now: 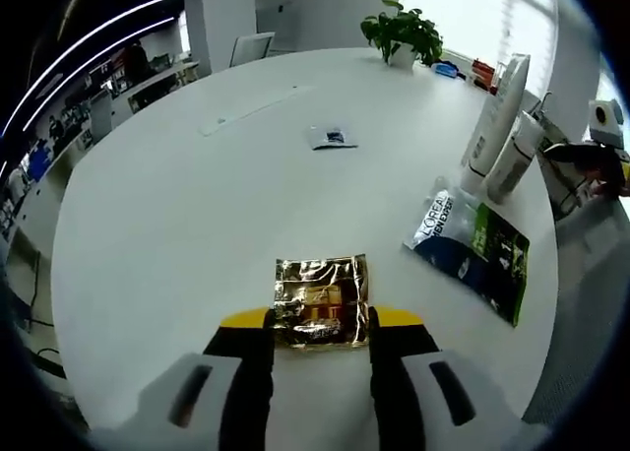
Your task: Arrange the skincare products in the storage area until every visible bottle or jar stands upright without overlapping.
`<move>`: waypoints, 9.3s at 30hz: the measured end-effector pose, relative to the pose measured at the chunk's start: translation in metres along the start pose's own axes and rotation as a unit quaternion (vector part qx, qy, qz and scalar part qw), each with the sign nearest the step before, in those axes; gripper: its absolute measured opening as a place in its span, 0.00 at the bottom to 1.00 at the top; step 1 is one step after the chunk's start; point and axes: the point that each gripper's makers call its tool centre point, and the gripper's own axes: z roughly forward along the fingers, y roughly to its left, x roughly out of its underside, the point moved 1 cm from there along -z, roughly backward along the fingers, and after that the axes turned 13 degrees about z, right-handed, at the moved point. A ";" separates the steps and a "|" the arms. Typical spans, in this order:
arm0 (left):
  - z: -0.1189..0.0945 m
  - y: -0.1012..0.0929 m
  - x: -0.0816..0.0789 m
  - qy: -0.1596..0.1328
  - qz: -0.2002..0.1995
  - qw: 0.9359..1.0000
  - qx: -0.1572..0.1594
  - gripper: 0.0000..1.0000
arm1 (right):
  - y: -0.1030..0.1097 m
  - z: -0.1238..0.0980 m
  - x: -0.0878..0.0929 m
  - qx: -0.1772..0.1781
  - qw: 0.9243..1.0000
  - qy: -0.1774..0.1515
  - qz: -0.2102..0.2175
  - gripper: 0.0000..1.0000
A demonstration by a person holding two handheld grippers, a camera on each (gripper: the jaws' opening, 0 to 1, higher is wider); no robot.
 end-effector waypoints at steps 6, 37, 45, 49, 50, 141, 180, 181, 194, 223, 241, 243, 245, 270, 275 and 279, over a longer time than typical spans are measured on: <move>-0.010 -0.008 -0.007 -0.019 0.013 1.000 0.007 0.33 | 0.002 0.000 0.001 -0.005 1.000 0.003 -0.004 1.00; -0.081 -0.089 -0.064 -0.119 0.096 0.988 0.037 0.31 | 0.031 0.005 0.016 -0.079 0.996 0.049 0.000 0.93; -0.094 -0.110 -0.068 -0.135 0.101 0.984 0.060 0.31 | 0.049 0.015 0.032 -0.116 0.989 0.087 0.005 0.79; -0.103 -0.123 -0.073 -0.143 0.111 0.981 0.075 0.31 | 0.059 0.019 0.039 -0.134 0.986 0.098 0.016 0.74; -0.105 -0.128 -0.075 -0.143 0.115 0.980 0.078 0.31 | 0.063 0.020 0.041 -0.141 0.985 0.103 0.016 0.72; -0.172 -0.167 -0.157 -0.361 -0.272 0.882 0.129 0.00 | 0.130 0.015 -0.056 -0.227 0.961 -0.141 0.068 0.02; -0.183 -0.178 -0.151 -0.291 -0.131 0.923 0.217 0.06 | 0.145 0.003 -0.036 -0.305 0.952 0.019 0.029 0.01; -0.181 -0.176 -0.149 -0.291 -0.137 0.923 0.212 0.09 | 0.144 0.003 -0.040 -0.305 0.951 0.006 0.054 0.01; -0.178 -0.180 -0.150 -0.334 -0.217 0.896 0.196 0.01 | 0.135 0.006 -0.047 -0.292 0.945 -0.042 0.140 0.01; -0.163 -0.170 -0.113 -0.298 -0.345 0.876 0.159 0.00 | 0.131 0.030 -0.018 -0.199 0.980 -0.003 -0.029 0.11; -0.144 -0.168 -0.092 -0.271 -0.362 0.878 0.157 0.00 | 0.122 0.033 -0.002 -0.194 0.979 0.033 -0.058 0.57; -0.142 -0.167 -0.089 -0.268 -0.365 0.878 0.156 0.00 | 0.119 0.034 0.001 -0.188 0.980 0.039 -0.062 0.60; -0.140 -0.166 -0.086 -0.265 -0.368 0.878 0.155 0.00 | 0.117 0.034 0.002 -0.184 0.980 0.040 -0.065 0.62; -0.104 -0.153 -0.041 -0.212 -0.393 0.884 0.134 0.00 | 0.089 0.030 0.023 -0.134 0.982 0.074 -0.112 0.93; -0.097 -0.150 -0.031 -0.201 -0.397 0.886 0.129 0.00 | 0.083 0.027 0.026 -0.125 0.983 0.078 -0.110 0.96; -0.088 -0.147 -0.020 -0.187 -0.401 0.888 0.123 0.00 | 0.078 0.025 0.027 -0.116 0.985 0.077 -0.106 0.99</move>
